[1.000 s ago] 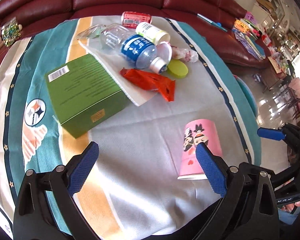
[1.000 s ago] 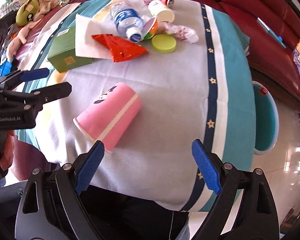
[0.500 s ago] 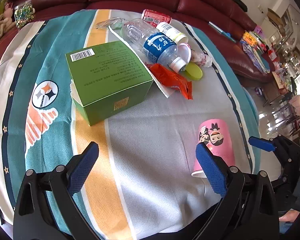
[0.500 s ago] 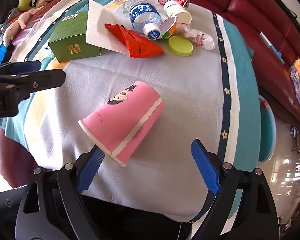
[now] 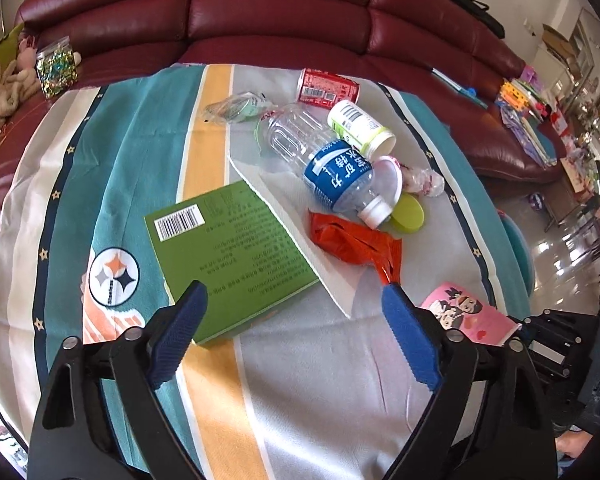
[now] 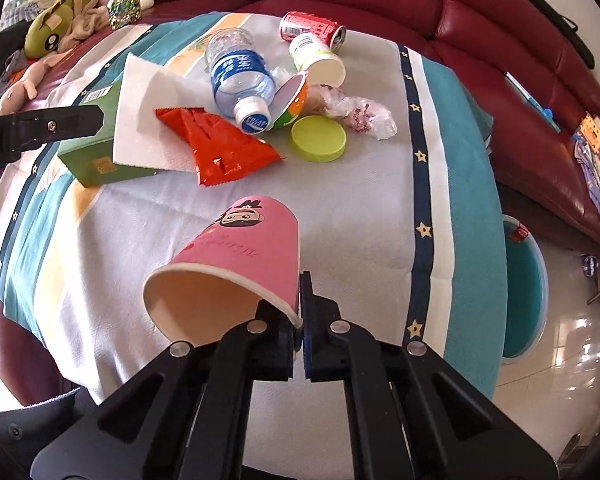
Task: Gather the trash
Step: 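Grasp the white tissue with the left tool while the right tool holds the cup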
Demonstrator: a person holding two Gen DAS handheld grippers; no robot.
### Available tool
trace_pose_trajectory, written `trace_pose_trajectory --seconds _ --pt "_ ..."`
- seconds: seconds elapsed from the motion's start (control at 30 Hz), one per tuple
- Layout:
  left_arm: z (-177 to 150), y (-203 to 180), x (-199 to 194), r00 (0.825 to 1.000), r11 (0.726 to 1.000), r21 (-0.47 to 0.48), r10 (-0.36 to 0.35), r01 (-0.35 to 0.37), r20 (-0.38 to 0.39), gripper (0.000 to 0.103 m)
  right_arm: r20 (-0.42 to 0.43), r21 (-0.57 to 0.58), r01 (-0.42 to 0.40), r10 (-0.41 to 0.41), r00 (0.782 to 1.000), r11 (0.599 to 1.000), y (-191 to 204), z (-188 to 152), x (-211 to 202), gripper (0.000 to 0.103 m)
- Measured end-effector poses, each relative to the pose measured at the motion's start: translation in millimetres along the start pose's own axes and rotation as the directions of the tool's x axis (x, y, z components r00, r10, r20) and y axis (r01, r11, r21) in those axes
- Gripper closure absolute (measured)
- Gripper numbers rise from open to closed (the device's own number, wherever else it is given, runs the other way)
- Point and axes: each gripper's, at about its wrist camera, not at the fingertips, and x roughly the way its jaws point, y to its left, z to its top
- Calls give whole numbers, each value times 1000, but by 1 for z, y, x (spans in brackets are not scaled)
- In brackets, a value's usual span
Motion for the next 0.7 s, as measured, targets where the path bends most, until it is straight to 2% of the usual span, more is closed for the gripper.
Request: trace_pose_trajectory --seconds 0.07,0.2,0.33,0.4,0.47,0.53,0.63,0.7 --pt "9 -1 10 1000 1000 3 14 -14 -18 27 -3 18 -6 6 1000 1000 -10 6 1 100" --pt "20 -4 30 998 999 10 42 -41 -53 35 -10 36 -13 13 1000 999 -23 12 5 100" --pt "28 -12 40 996 996 39 81 -79 -42 41 -24 41 -35 36 999 999 -31 16 10 100" --pt "30 -18 43 994 993 60 108 -106 -31 53 -29 45 -43 44 999 998 -33 17 14 100" --pt "32 -25 46 990 987 86 136 -134 -20 86 -29 51 -48 50 998 998 -37 18 17 100" --pt "33 -32 49 990 985 106 141 -139 -13 99 -28 60 -59 61 998 996 -41 20 18 100" --pt "30 -44 44 992 983 134 123 -124 17 102 -28 64 -67 69 997 996 -45 21 19 100" --pt "27 -51 34 996 986 140 85 -88 31 102 -25 68 -74 76 997 995 -48 21 18 100"
